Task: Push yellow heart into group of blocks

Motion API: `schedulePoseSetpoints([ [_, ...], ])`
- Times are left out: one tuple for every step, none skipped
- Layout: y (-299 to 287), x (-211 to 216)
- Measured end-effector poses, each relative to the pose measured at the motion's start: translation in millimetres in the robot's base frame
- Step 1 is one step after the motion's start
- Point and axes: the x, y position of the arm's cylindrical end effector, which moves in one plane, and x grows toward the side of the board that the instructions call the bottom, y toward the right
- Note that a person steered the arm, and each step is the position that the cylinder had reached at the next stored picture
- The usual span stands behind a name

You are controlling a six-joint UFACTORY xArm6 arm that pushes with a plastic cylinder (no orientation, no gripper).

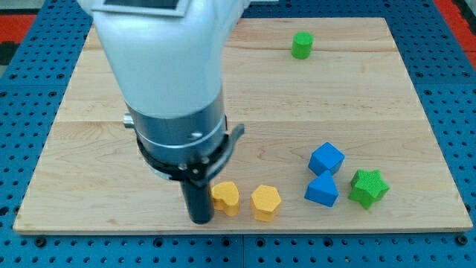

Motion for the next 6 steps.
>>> schedulePoseSetpoints([
  [49, -7],
  [103, -33],
  [106, -19],
  [54, 7],
  [-28, -15],
  [70, -32],
])
